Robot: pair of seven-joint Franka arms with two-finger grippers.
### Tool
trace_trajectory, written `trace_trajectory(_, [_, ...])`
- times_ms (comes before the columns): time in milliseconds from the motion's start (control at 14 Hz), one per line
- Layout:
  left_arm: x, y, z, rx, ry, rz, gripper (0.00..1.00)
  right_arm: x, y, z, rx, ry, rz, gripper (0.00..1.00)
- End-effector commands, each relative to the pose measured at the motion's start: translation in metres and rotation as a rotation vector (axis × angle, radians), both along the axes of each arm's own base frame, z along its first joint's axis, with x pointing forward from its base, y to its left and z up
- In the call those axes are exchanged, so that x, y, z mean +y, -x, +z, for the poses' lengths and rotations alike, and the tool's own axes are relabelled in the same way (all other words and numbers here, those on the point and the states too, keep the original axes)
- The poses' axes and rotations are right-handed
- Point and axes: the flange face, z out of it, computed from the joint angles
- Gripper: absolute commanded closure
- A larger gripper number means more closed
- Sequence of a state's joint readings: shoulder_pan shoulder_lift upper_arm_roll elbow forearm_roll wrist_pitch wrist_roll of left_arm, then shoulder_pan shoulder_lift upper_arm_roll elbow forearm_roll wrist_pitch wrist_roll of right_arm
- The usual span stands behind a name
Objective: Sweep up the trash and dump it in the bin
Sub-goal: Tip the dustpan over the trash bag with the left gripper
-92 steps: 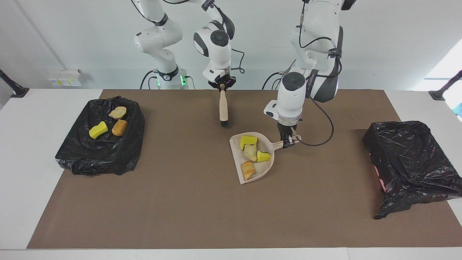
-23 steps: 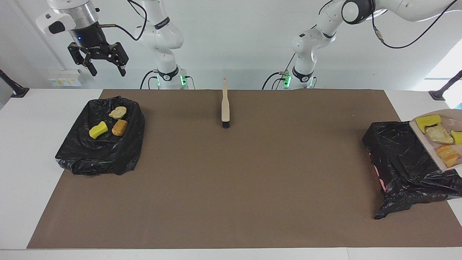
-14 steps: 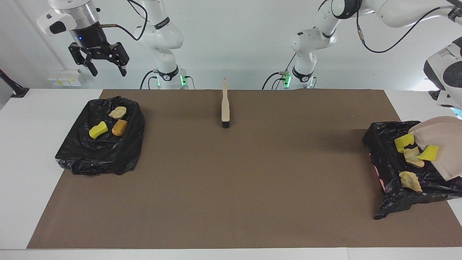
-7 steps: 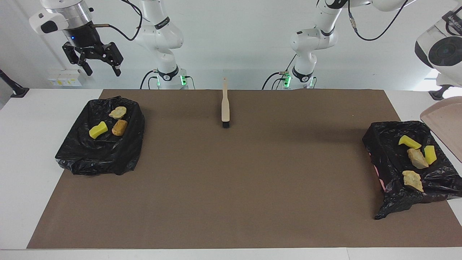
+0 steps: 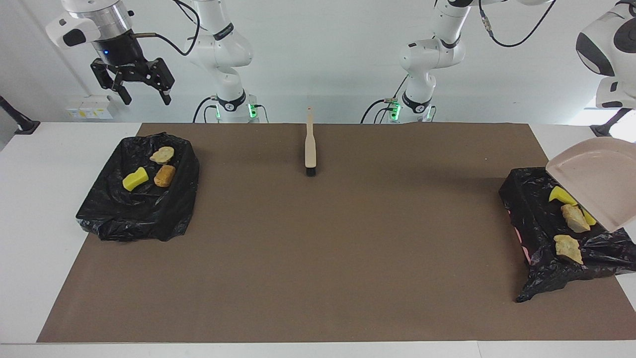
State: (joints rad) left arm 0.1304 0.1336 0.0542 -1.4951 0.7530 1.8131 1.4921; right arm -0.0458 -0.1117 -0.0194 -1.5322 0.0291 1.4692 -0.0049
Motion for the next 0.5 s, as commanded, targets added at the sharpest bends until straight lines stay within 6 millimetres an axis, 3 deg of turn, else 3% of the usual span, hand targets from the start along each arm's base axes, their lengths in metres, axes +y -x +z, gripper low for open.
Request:
trace_trajectory(0, [-0.008,0.004,0.001,0.001,0.074,0.007,1.0,-0.003,0.005,0.001,0.004,0.016,0.007,0.0])
trace_trajectory(428, [-0.051,0.001,-0.012,-0.026,0.278,0.029,1.0,0.007,0.008,0.009,-0.014,0.002,0.025,0.0])
